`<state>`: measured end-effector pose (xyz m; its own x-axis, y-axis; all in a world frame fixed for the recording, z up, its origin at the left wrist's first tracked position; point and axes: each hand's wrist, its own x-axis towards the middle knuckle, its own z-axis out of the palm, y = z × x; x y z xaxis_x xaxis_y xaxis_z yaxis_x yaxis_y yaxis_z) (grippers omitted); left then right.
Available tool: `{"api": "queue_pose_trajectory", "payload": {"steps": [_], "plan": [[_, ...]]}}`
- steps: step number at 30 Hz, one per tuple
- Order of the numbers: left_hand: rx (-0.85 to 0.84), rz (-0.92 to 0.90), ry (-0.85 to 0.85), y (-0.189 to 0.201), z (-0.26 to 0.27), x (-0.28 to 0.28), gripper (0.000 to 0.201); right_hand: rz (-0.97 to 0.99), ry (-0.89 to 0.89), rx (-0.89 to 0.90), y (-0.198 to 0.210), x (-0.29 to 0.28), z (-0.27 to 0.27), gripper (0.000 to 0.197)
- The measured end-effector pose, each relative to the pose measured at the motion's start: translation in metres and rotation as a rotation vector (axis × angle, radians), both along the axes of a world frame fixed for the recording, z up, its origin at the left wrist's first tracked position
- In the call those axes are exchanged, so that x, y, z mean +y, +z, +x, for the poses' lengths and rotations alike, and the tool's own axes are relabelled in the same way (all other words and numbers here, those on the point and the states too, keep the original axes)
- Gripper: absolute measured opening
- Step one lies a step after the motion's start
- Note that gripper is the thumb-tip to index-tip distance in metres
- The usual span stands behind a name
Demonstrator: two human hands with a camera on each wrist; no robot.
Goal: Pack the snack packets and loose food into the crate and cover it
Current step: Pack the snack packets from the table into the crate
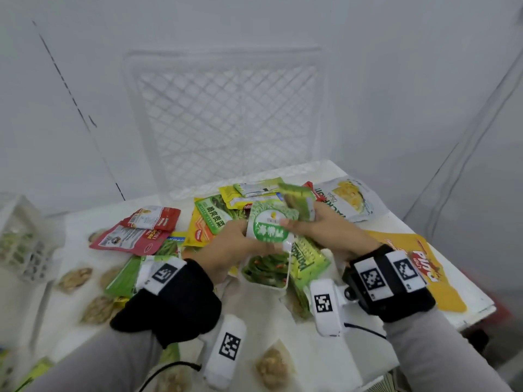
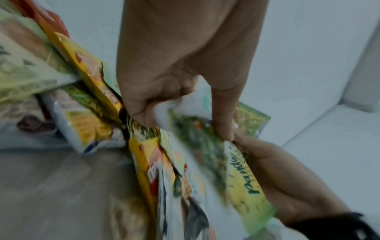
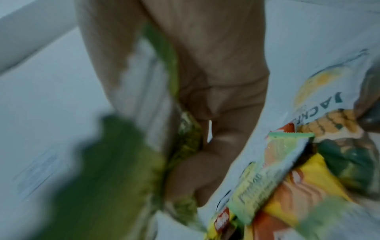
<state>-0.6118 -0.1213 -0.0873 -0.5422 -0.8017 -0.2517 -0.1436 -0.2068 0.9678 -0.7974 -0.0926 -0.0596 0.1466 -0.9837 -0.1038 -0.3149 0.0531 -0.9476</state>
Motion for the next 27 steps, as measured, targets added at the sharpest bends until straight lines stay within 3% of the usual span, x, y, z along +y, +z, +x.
{"api": "queue_pose_trajectory", "payload": {"steps": [3,5,8,10,12,15,17,23,25,27], "plan": [[0.045,0.082,-0.022,0.017,0.014,-0.019,0.029,-0.107,-0.217,0.113,0.012,-0.026,-0.008,0.011],[0.019,0.068,0.032,0.026,0.021,-0.036,0.026,-0.179,-0.265,0.381,0.011,-0.049,-0.016,0.017],[-0.08,-0.056,0.127,0.03,0.026,-0.063,0.02,-0.095,-0.142,0.926,0.0,-0.072,-0.015,0.024],[-0.146,-0.134,0.139,0.028,0.023,-0.08,0.024,0.044,-0.025,1.094,-0.012,-0.078,-0.006,0.025],[-0.21,-0.166,0.119,0.024,0.018,-0.093,0.031,0.174,0.086,1.117,-0.021,-0.08,0.004,0.036],[-0.38,-0.118,0.088,0.015,0.01,-0.113,0.042,0.314,0.141,1.056,-0.033,-0.077,0.019,0.101],[-0.514,-0.096,0.075,0.01,0.004,-0.121,0.049,0.345,0.127,1.033,-0.037,-0.071,0.029,0.121],[-0.72,-0.152,0.225,0.002,-0.013,-0.133,0.065,0.354,0.142,0.997,-0.039,-0.073,0.038,0.113],[-0.781,-0.179,0.22,0.003,-0.011,-0.134,0.054,0.316,0.124,1.026,-0.043,-0.072,0.043,0.105],[-0.738,-0.146,0.202,0.003,-0.009,-0.137,0.044,0.271,0.104,1.033,-0.046,-0.07,0.048,0.095]]}}
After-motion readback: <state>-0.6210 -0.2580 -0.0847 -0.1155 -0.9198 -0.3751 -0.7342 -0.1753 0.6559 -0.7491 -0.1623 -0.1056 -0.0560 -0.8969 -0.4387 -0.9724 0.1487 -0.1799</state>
